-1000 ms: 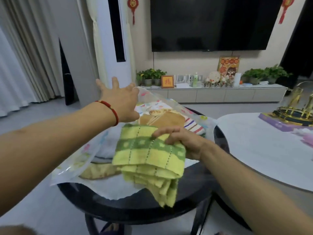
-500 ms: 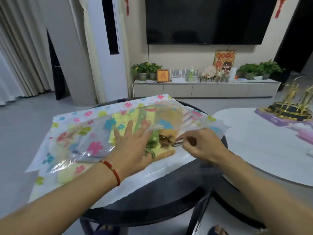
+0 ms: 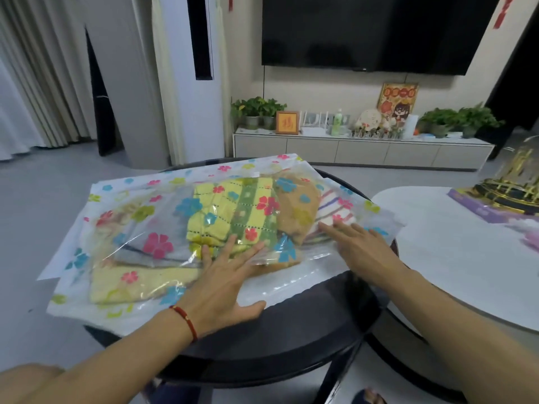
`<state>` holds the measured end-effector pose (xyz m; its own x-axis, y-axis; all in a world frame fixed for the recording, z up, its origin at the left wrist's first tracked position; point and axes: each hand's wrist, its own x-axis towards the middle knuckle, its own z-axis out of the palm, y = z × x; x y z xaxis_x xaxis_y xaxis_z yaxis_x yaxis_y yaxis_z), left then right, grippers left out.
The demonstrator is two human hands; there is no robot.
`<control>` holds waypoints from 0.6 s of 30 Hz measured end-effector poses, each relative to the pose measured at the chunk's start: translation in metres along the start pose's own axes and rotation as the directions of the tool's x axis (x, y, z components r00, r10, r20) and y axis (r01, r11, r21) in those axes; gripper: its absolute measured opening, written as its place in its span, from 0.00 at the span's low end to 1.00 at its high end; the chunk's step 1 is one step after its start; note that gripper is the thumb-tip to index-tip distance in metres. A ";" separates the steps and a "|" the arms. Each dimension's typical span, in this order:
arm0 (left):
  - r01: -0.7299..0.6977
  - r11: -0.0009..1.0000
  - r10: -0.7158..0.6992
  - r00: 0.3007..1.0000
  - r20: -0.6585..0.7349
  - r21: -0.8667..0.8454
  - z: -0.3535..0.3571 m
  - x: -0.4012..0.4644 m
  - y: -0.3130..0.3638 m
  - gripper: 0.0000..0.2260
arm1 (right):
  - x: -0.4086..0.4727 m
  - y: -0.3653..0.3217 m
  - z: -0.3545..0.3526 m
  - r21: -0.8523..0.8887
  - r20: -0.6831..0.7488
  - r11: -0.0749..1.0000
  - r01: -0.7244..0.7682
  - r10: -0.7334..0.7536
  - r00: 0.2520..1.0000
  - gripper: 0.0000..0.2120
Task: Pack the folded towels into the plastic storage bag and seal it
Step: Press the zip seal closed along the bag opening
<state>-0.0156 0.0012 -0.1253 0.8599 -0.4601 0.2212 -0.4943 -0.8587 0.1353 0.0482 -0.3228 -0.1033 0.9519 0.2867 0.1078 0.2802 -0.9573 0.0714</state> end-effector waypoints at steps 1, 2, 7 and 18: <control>-0.025 0.999 0.026 1.000 0.010 -0.034 -0.005 0.000 -0.007 0.40 | -0.002 -0.003 -0.004 -0.011 -0.046 1.000 0.021 -0.021 0.999 0.30; -0.048 0.997 0.050 0.999 0.020 -0.060 -0.010 -0.001 -0.013 0.40 | -0.006 -0.007 -0.009 -0.010 -0.089 0.999 0.040 -0.041 0.995 0.30; -0.094 0.980 0.091 0.996 -0.023 -0.176 -0.039 -0.009 -0.036 0.34 | -0.041 -0.040 -0.035 -0.016 -0.158 1.000 -0.007 0.004 0.987 0.26; -0.107 0.930 0.005 0.961 -0.278 -0.353 -0.070 -0.012 -0.024 0.34 | 0.009 -0.171 -0.006 -0.044 -0.126 0.980 0.195 -0.199 0.972 0.30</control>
<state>-0.0231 0.0434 -0.0637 0.7881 -0.3834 0.4815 -0.5963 -0.6696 0.4428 0.0081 -0.1563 -0.1082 0.8537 0.4741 0.2156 0.4549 -0.8803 0.1346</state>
